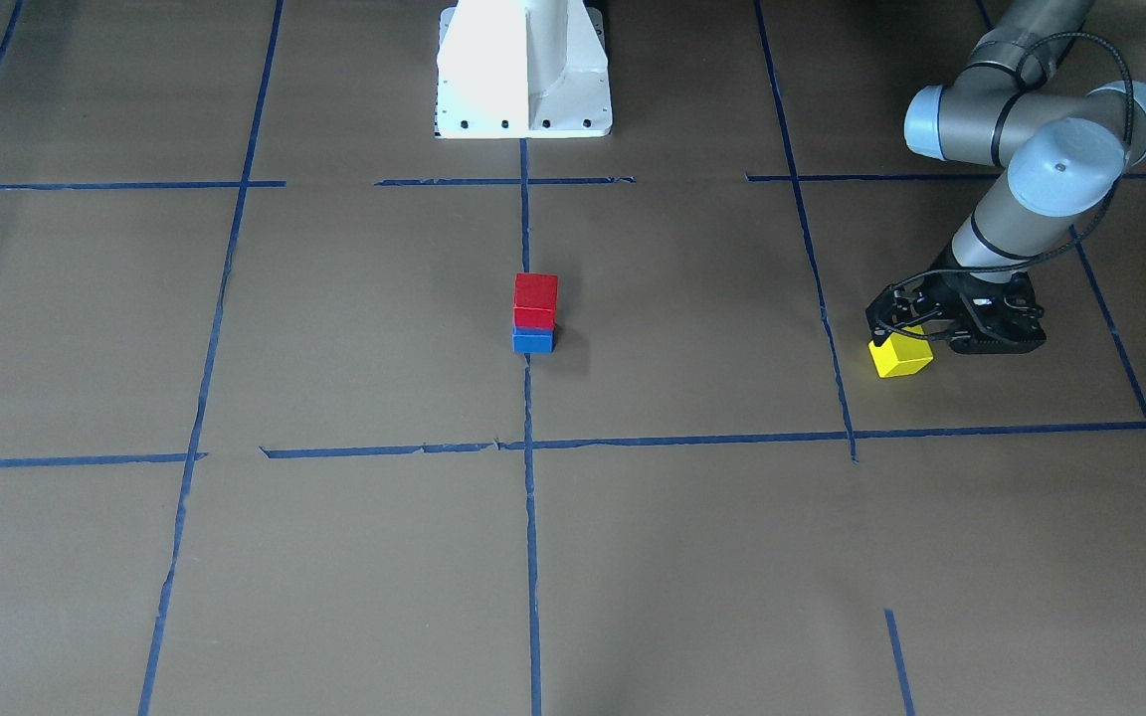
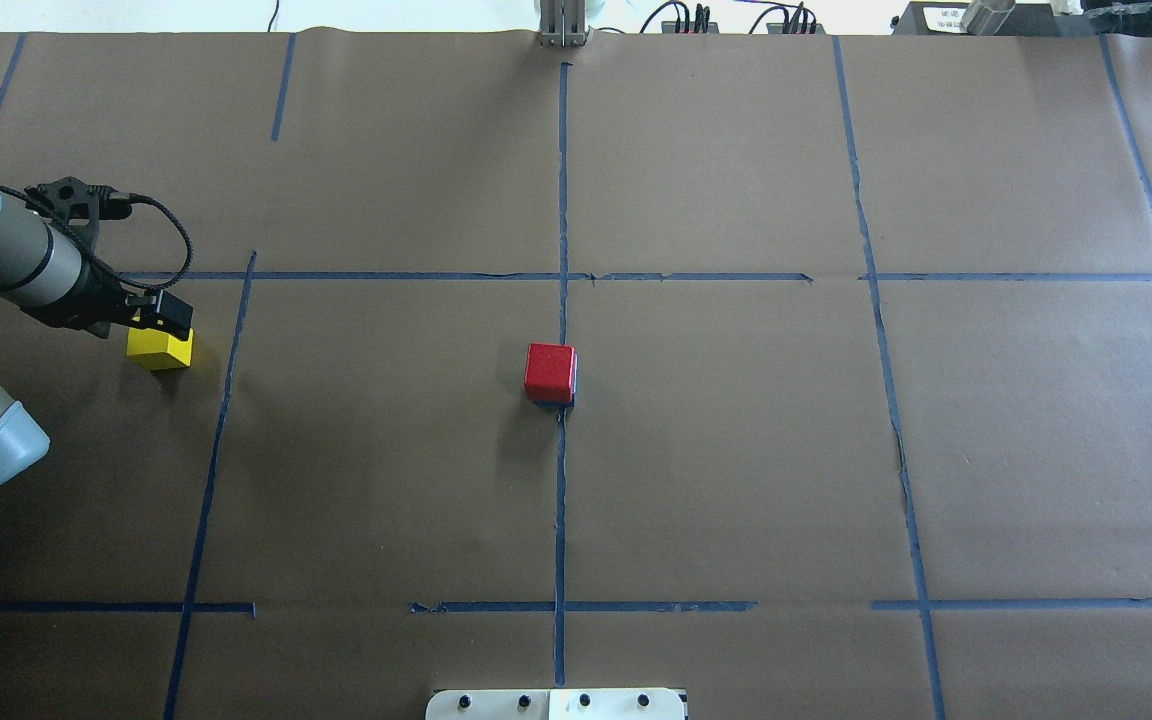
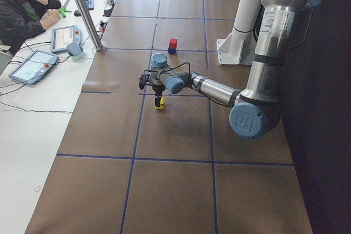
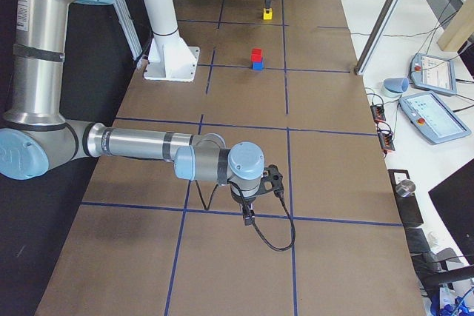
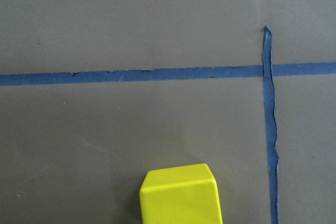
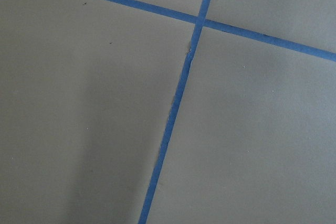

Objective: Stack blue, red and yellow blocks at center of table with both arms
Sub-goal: 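Grasp the yellow cube with the left gripper and lift it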

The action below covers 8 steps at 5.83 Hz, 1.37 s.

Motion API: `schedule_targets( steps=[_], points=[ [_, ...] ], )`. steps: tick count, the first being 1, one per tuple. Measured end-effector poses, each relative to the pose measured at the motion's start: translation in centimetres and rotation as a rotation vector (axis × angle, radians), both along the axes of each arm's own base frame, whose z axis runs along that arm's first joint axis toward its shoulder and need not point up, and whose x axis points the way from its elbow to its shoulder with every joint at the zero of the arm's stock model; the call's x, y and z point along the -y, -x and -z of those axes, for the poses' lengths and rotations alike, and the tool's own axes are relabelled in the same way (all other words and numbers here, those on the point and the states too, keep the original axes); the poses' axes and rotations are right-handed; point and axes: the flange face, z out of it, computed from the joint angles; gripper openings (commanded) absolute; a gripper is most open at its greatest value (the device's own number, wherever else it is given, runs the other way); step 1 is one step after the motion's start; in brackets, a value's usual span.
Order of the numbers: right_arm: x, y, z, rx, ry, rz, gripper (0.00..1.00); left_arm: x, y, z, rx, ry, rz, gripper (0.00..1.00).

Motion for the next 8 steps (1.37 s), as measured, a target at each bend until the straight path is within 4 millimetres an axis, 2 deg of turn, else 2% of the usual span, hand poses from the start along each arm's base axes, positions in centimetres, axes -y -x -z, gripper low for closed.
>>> schedule_targets(
  steps=[2, 4, 6, 7, 8],
  points=[
    [0.0, 0.0, -0.1, 0.0, 0.001, 0.0, 1.0, 0.2, -1.5, -1.0, 0.015, 0.017, -0.02, 1.0],
    [0.0, 0.0, -0.1, 0.0, 0.002, -0.001, 1.0, -1.0, -3.6, -1.2, 0.02, 0.016, -0.059, 0.98],
    [0.0, 0.0, -0.1, 0.0, 0.002, -0.001, 1.0, -1.4, -4.4, -1.5, 0.026, 0.018, -0.071, 0.77],
    [0.0, 0.0, -0.1, 0.0, 0.001, -0.001, 1.0, -1.1, -4.7, -1.4, 0.026, 0.019, -0.073, 0.76],
    [0.0, 0.0, 0.0, 0.001, -0.001, -0.001, 1.0, -0.8, -5.1, -0.9, 0.021, 0.017, -0.074, 0.71]
  ],
)
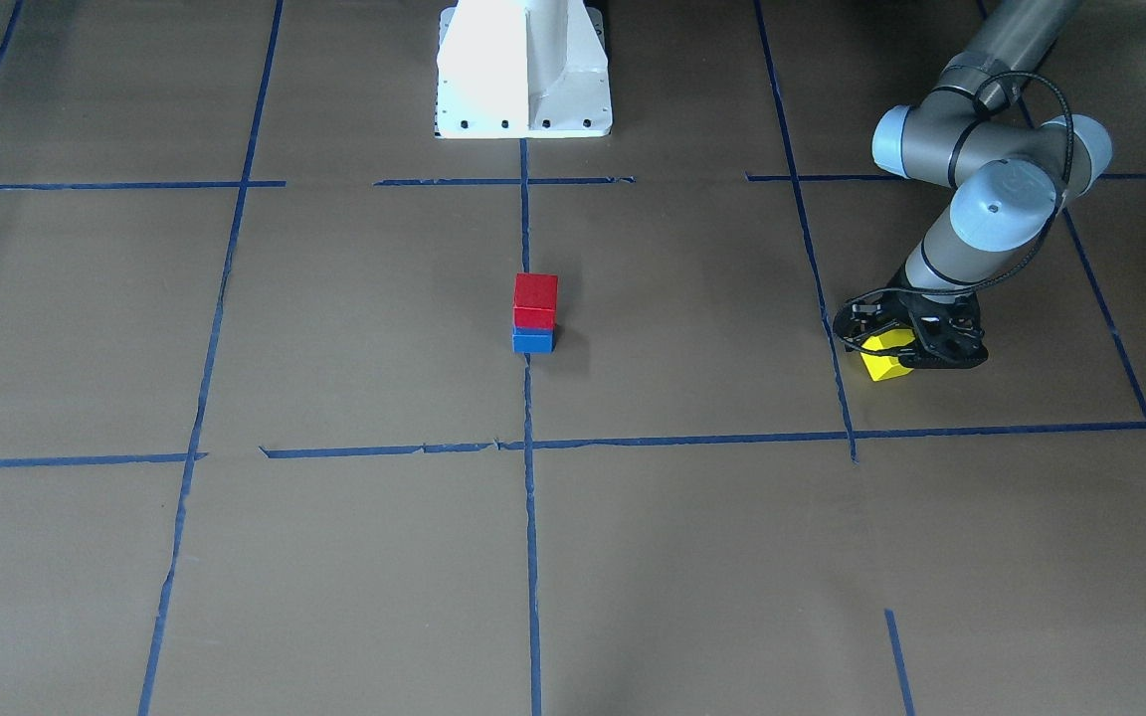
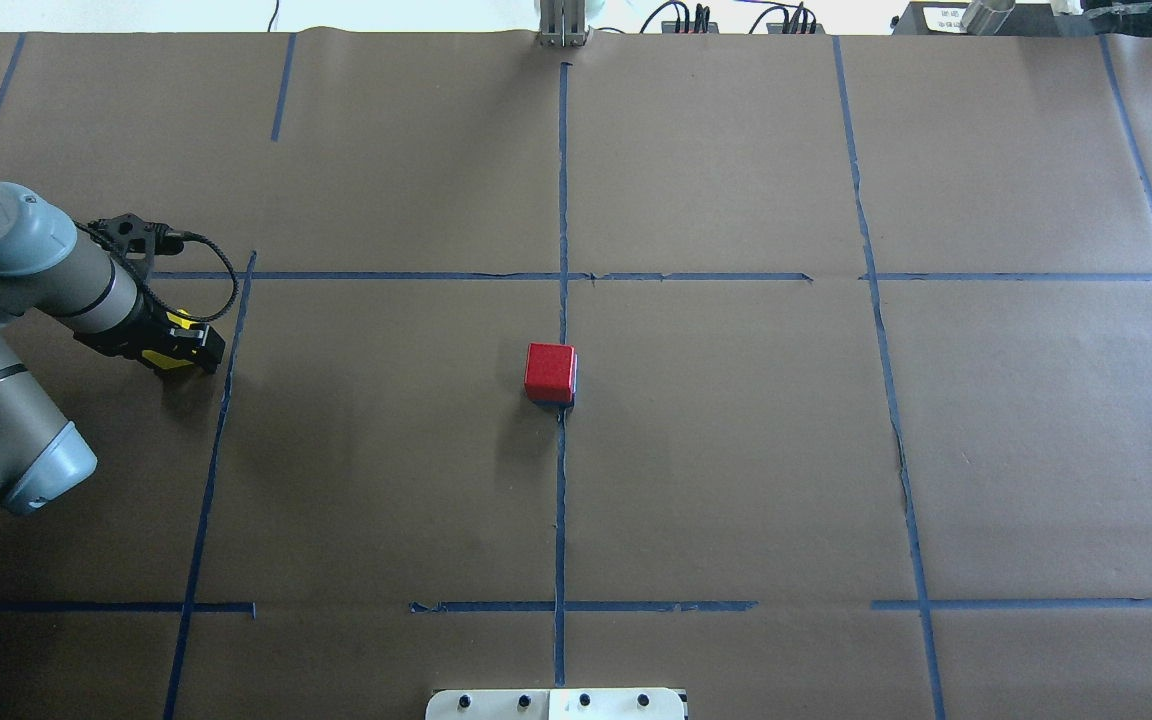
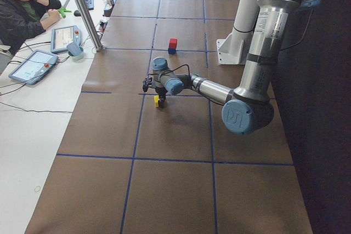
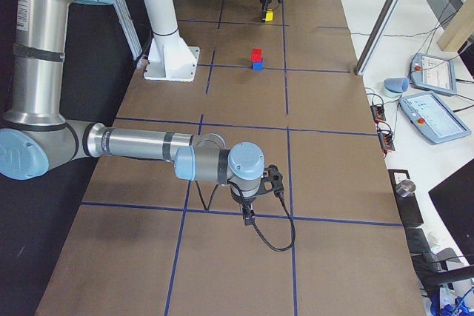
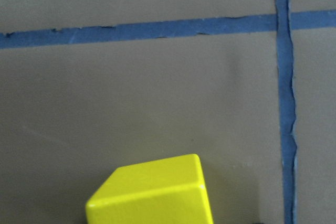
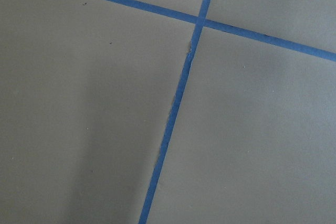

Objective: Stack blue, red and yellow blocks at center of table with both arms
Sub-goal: 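Grasp the yellow cube with the left gripper and lift it, then carry the yellow cube with the left gripper onto the red cube and lower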

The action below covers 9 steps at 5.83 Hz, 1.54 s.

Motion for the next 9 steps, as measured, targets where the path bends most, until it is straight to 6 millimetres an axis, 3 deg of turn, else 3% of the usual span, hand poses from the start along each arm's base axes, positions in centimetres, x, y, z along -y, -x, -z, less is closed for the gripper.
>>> schedule_targets(
  steps=[2, 3, 4, 7, 8, 9],
  points=[
    [0.0, 0.0, 0.0, 0.0, -0.001, 0.0, 1.0, 0.6, -0.5, 1.4, -0.012, -0.009, 0.002, 0.09],
    [0.0, 0.0, 0.0, 0.0, -0.001, 0.001, 1.0, 1.0, -0.6, 2.4, -0.017, -0.012, 0.005, 0.04],
    [0.0, 0.0, 0.0, 0.0, -0.001, 0.0, 1.0, 2.0, -1.2, 5.0, -0.013, -0.006, 0.009, 0.04],
    [0.0, 0.0, 0.0, 0.0, 0.001, 0.0, 1.0, 4.1, -3.7, 19.7, -0.028, -0.016, 0.008, 0.04],
    [0.0, 0.0, 0.0, 0.0, 0.0, -0.001, 1.0, 3.9, -5.6, 24.6, -0.069, -0.057, -0.014, 0.04],
    [0.0, 0.0, 0.0, 0.0, 0.001, -0.001, 1.0, 2.3, -8.5, 29.2, -0.109, -0.096, -0.057, 0.05]
  ],
)
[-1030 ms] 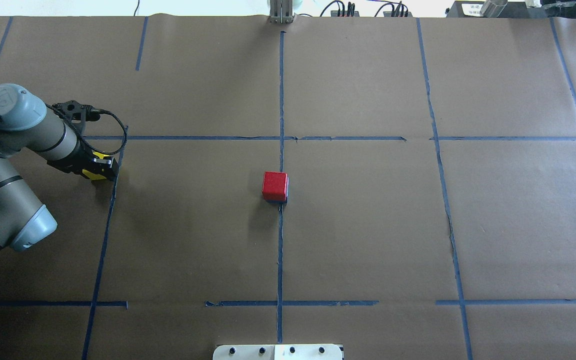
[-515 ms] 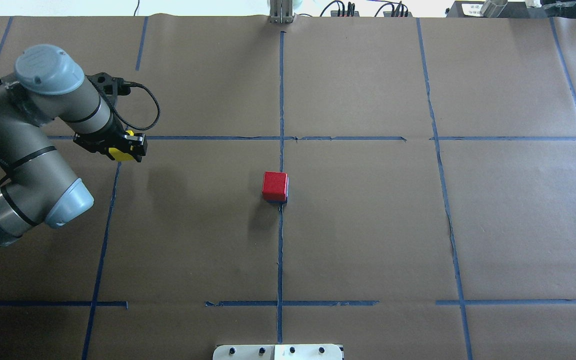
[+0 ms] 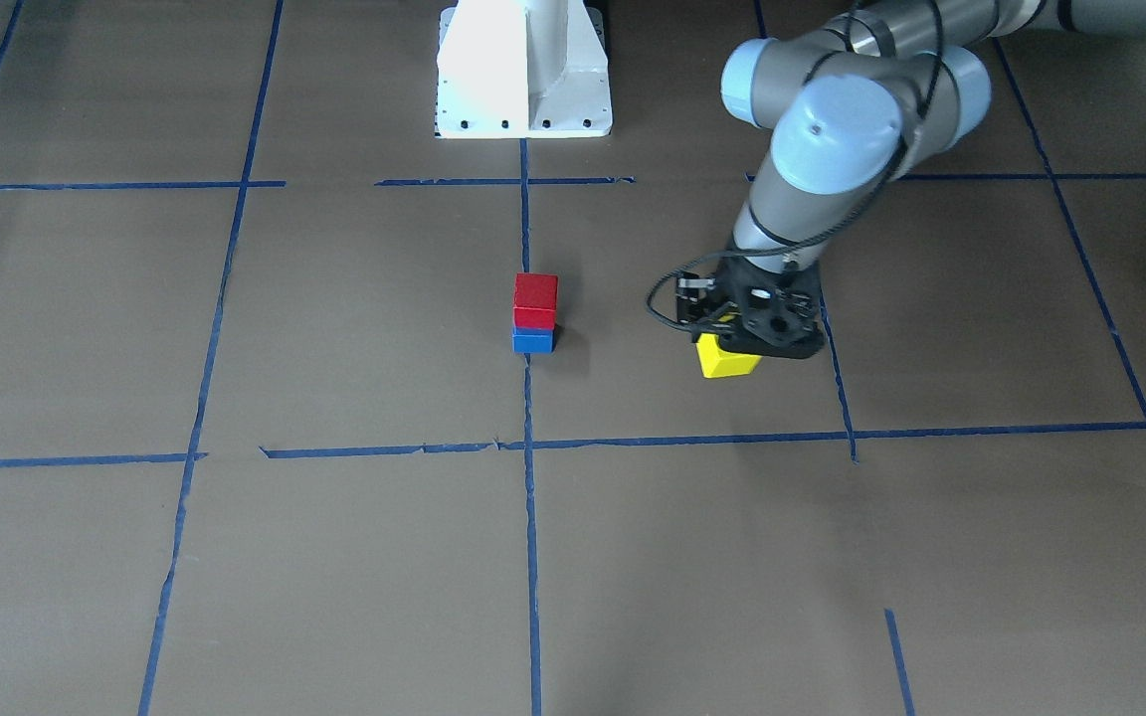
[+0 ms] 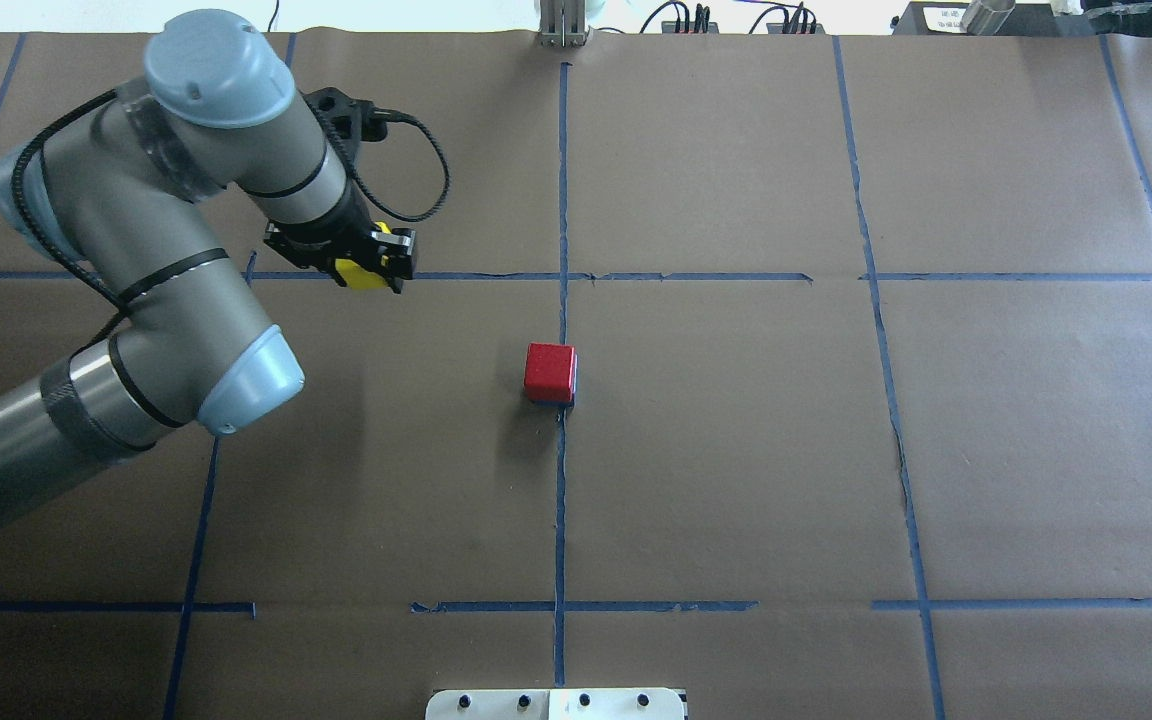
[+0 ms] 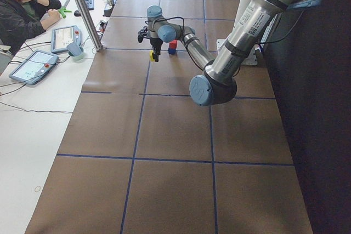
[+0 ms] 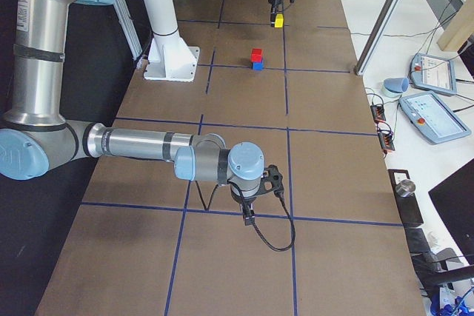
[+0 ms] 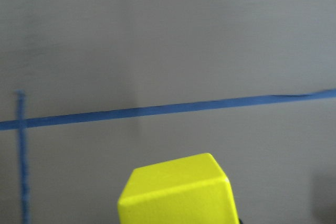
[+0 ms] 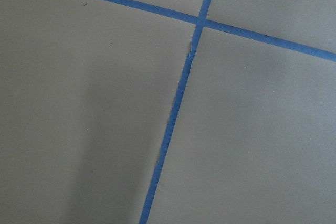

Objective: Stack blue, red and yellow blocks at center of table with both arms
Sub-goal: 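Carry the yellow cube with the left gripper onto the red cube and lower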

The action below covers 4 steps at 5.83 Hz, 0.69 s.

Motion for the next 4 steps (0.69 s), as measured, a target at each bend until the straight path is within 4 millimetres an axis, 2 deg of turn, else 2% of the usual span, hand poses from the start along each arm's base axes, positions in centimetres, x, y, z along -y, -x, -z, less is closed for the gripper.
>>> schedule_targets(
  steps=[1, 2, 3, 4],
  points=[
    [0.0, 0.0, 0.0, 0.0, 0.0, 0.0, 1.0, -2.2, -3.2, 4.2, -0.022, -0.033, -0.042, 0.05],
    [0.0, 0.0, 0.0, 0.0, 0.0, 0.0, 1.0, -4.4, -6.3, 7.4, -0.016, -0.071, -0.063, 0.06],
    [0.0, 0.0, 0.0, 0.0, 0.001, 0.0, 1.0, -6.1, -9.4, 9.1, 0.003, -0.093, -0.063, 0.07],
    [0.0, 0.0, 0.0, 0.0, 0.001, 0.0, 1.0, -6.9, -11.3, 9.7, 0.018, -0.089, -0.057, 0.07]
  ],
)
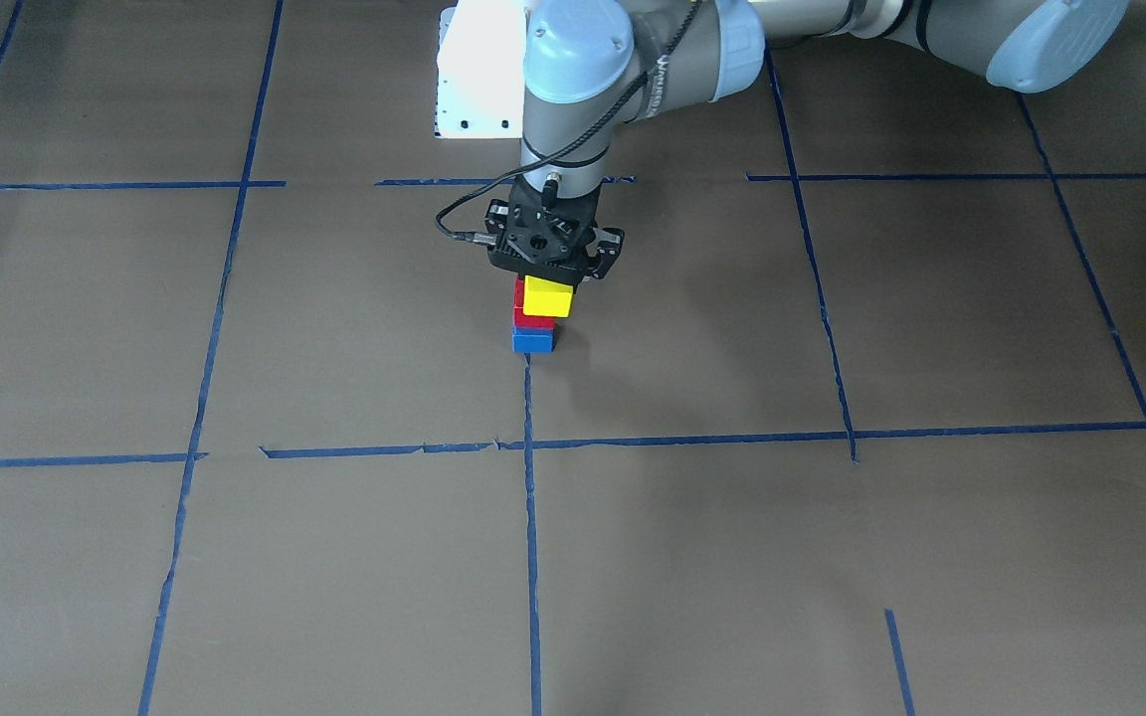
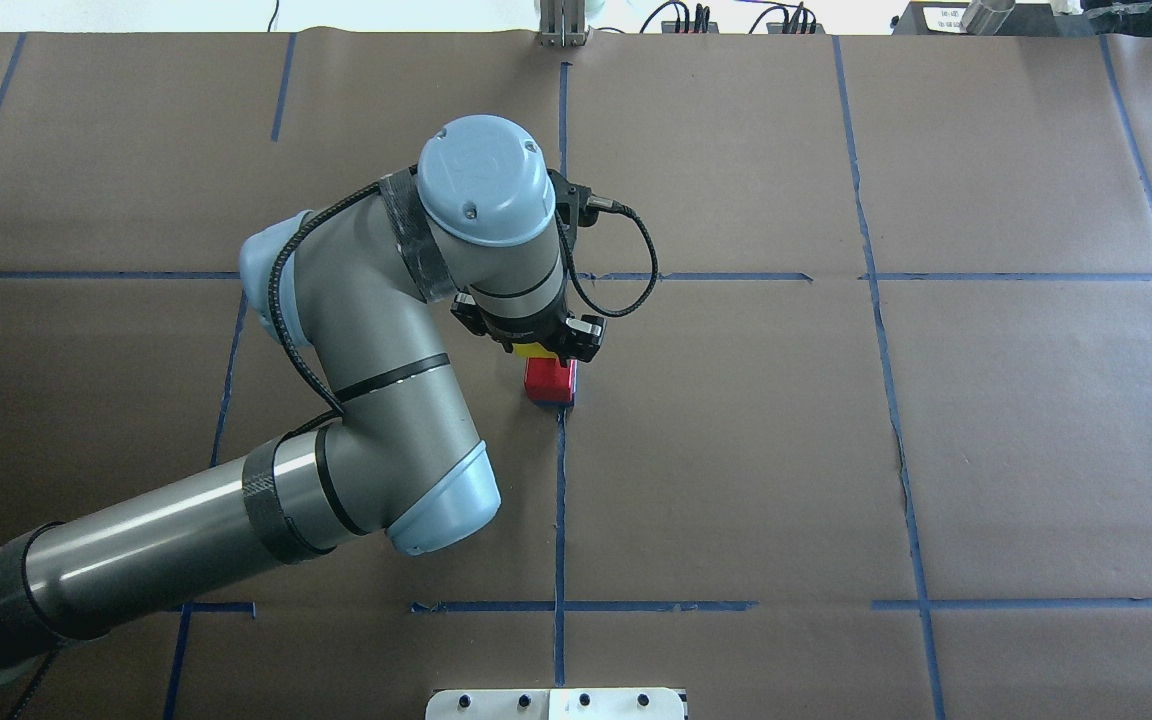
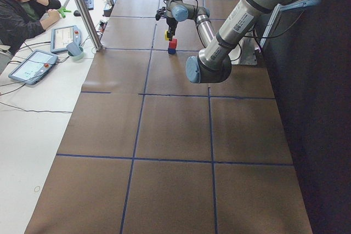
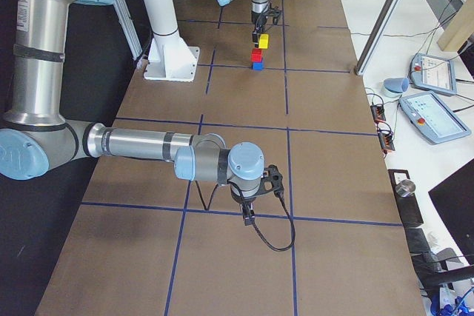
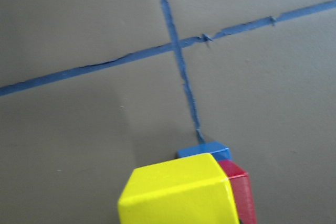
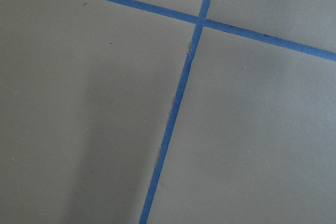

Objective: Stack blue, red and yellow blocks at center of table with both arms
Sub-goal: 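Carry the yellow cube with the left gripper onto the red cube and lower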

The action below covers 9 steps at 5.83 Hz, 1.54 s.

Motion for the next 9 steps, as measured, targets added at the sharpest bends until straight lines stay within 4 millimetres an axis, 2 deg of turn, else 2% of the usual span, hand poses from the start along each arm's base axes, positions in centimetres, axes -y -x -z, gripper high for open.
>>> schedule_targets(
  steps=[2, 4, 6, 7, 8, 9],
  points=[
    [0.0, 0.0, 0.0, 0.0, 0.0, 0.0, 1.0, -0.79, -1.25, -0.26, 0.013, 0.006, -0.005, 0.11],
    [0.0, 0.01, 0.01, 0.001, 0.0, 0.0, 1.0, -0.86, -1.36, -0.45, 0.017, 0.008, -0.005, 0.27],
    [0.0, 0.01, 0.01, 0.002, 0.0, 0.0, 1.0, -0.85, -1.4, -0.51, 0.019, 0.01, -0.005, 0.52],
    [0.0, 0.01, 0.01, 0.002, 0.0, 0.0, 1.0, -0.85, -1.4, -0.5, 0.018, 0.01, -0.005, 0.69],
    [0.0, 0.01, 0.01, 0.002, 0.0, 0.0, 1.0, -0.86, -1.41, -0.45, 0.018, 0.01, -0.005, 0.98],
    [0.0, 0.01, 0.01, 0.002, 0.001, -0.001, 1.0, -0.86, -1.4, -0.42, 0.017, 0.01, -0.005, 1.0]
  ],
)
